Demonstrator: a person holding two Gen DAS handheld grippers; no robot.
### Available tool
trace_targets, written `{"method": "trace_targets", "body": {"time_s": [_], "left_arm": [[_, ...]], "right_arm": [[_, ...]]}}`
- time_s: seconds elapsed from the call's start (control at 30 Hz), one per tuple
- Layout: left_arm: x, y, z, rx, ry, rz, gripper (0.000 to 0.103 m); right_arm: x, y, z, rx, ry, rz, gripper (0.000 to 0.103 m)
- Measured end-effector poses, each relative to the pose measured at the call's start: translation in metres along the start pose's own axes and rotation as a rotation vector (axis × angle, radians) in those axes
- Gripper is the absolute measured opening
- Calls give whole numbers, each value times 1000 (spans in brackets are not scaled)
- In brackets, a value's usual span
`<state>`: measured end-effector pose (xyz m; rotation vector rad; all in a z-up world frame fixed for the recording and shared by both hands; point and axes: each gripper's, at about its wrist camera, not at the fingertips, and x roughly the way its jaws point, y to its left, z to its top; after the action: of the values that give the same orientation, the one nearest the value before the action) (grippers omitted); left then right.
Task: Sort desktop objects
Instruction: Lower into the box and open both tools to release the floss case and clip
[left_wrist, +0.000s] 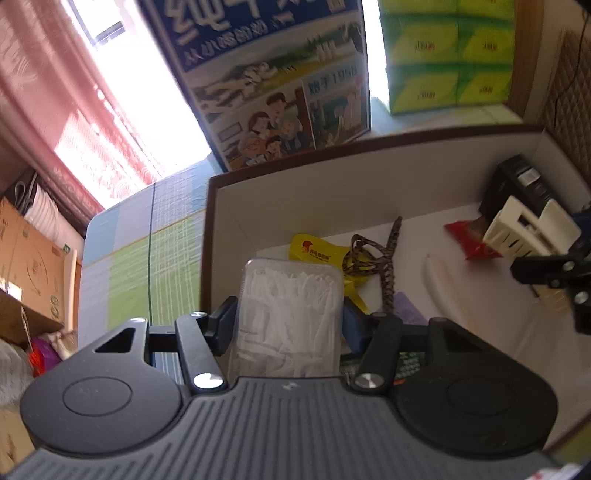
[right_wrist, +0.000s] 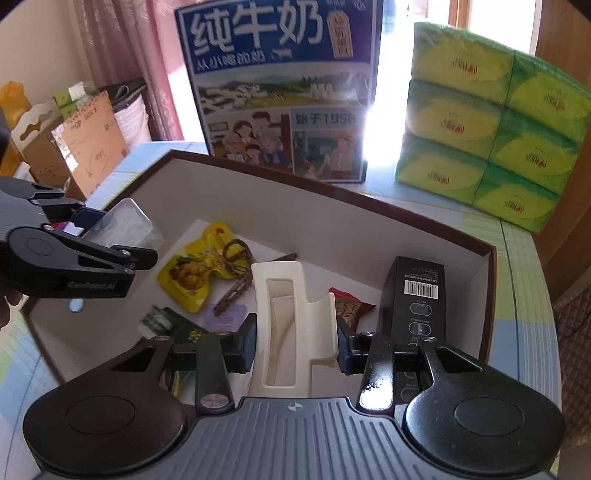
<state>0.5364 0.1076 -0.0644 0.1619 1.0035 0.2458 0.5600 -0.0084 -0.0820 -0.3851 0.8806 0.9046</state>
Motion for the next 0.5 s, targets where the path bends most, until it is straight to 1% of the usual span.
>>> {"method": "trace_targets", "body": {"time_s": [0.07, 0.27, 0.4, 0.5], "left_arm": [[10, -4, 3, 21, 20, 3, 53], [28, -8, 8, 54, 37, 18, 53], [33, -9, 9, 66, 37, 19, 54], [32, -8, 10, 61, 36, 9, 56]], "right_arm": [[7, -3, 1, 0, 8, -4, 38], [19, -12, 1, -1, 19, -18, 38], [22, -15, 2, -6, 17, -25, 39], [25, -16, 2, -3, 21, -26, 39]]}}
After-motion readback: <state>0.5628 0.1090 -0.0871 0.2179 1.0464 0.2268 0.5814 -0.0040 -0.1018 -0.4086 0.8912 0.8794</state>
